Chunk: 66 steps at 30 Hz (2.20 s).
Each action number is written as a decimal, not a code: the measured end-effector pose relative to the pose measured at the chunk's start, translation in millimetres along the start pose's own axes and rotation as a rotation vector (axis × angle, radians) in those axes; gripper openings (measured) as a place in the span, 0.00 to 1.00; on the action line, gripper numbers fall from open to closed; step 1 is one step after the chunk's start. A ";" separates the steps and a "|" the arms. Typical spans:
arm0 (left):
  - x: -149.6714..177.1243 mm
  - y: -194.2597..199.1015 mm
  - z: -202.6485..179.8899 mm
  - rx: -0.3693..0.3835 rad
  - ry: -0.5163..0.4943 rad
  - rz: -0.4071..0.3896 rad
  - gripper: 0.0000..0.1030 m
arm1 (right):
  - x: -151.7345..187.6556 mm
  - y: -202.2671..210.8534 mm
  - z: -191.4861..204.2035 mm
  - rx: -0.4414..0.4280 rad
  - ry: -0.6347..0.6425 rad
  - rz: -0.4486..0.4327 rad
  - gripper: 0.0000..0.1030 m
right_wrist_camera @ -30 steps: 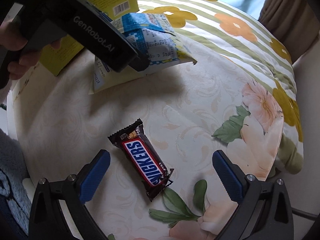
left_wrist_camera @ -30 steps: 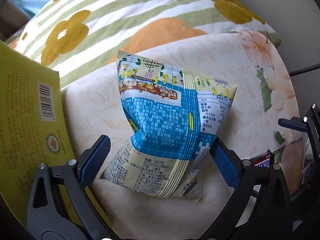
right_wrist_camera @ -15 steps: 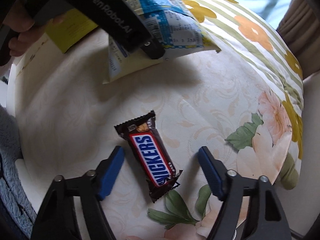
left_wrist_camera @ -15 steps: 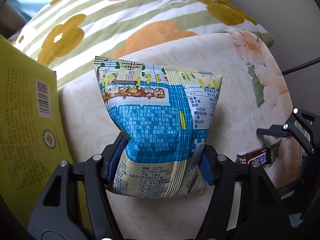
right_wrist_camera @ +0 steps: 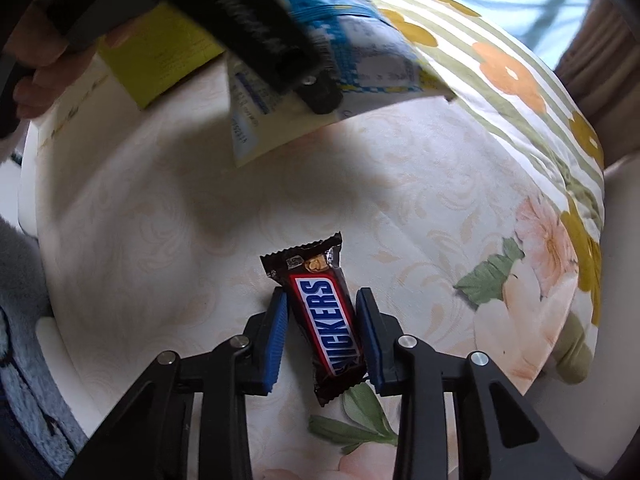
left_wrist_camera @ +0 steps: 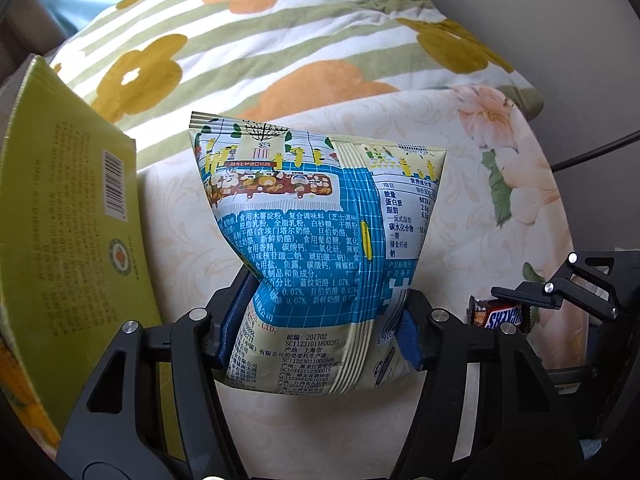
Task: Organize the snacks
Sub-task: 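Grasp the blue-white bag with left gripper while right gripper grasps Snickers bar, then carry blue-white bag and Snickers over the yellow box and open both grippers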
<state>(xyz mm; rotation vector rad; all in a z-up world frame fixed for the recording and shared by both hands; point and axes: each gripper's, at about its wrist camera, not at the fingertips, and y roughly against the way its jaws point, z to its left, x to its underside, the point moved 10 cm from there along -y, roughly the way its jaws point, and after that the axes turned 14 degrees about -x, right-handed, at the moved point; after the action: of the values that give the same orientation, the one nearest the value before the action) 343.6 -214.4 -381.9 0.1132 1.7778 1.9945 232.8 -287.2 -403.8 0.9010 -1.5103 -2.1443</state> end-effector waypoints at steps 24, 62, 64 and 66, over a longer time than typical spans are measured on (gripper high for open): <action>-11.3 201.2 120.8 -0.102 0.277 -0.358 0.57 | -122.3 173.2 58.9 0.092 0.041 -0.374 0.30; 58.2 96.5 355.3 -0.068 0.314 -0.223 1.00 | -333.0 62.0 135.1 0.024 -0.260 -0.405 0.30; 60.8 96.0 356.4 -0.076 0.317 -0.216 1.00 | -335.6 60.5 131.5 0.019 -0.278 -0.422 0.33; 64.0 97.0 356.4 -0.080 0.322 -0.215 1.00 | -334.4 63.4 128.1 0.029 -0.309 -0.448 0.64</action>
<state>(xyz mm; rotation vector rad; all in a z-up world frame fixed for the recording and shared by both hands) 387.4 132.7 -247.2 -0.4297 1.8051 2.0064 385.1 -13.2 -219.4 1.0342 -1.6006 -2.6917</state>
